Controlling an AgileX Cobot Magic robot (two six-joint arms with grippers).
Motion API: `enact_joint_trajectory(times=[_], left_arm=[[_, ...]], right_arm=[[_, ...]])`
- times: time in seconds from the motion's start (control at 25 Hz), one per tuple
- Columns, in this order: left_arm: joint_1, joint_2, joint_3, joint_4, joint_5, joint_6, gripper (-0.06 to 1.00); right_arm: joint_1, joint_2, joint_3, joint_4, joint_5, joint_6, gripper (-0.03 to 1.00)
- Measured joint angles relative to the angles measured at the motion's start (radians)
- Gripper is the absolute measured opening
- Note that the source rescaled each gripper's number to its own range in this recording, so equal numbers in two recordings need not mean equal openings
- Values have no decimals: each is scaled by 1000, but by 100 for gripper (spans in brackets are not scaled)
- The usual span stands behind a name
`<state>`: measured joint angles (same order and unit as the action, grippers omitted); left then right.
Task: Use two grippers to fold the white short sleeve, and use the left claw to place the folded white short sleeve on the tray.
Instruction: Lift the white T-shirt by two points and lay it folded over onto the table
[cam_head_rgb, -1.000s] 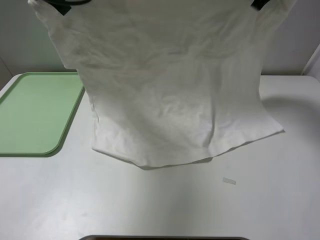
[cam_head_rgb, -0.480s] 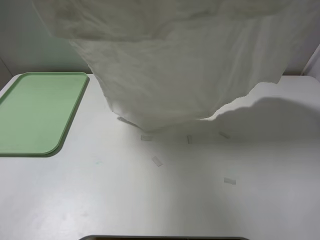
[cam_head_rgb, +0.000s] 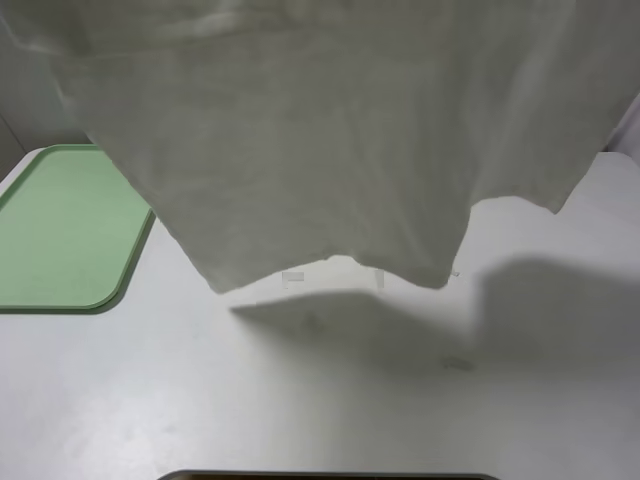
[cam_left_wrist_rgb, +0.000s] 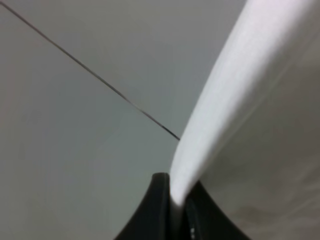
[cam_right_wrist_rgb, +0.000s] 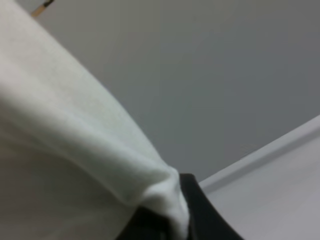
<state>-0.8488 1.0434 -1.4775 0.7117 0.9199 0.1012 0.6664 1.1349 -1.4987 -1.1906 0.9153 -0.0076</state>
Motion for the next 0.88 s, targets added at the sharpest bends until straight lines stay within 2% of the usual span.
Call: enact_joint_trajectory(times=[0.2,0.24,0.32,0.44,0.48,0.56,0.64,0.88], left_arm=[[94,115,0,37,6,23,0],[94,115,0,37,6,23,0],[172,198,0,16,1,35,0],[274,307,0,-64,-11,60,0],[322,362,0,-115,-27,77,0],[411,511,0,-239,-45,137,0],[433,595,0,-268,-50,169,0],[441,715,4,-250,-58,188,0]], right_arm=[[-4,25,-6,-8,-8,0,0],[-28,64,-6,-20,-33,0,0],[-103,165,-8,-24,-82,2,0],[-259,431,-8,79,-152,8,0],[-289,505,-8,151,-162,8,0],[-312,587,-7,197,-164,8,0],[-322,678,-7,218,-163,8,0],[-326,790,-7,216,-172,8,0]])
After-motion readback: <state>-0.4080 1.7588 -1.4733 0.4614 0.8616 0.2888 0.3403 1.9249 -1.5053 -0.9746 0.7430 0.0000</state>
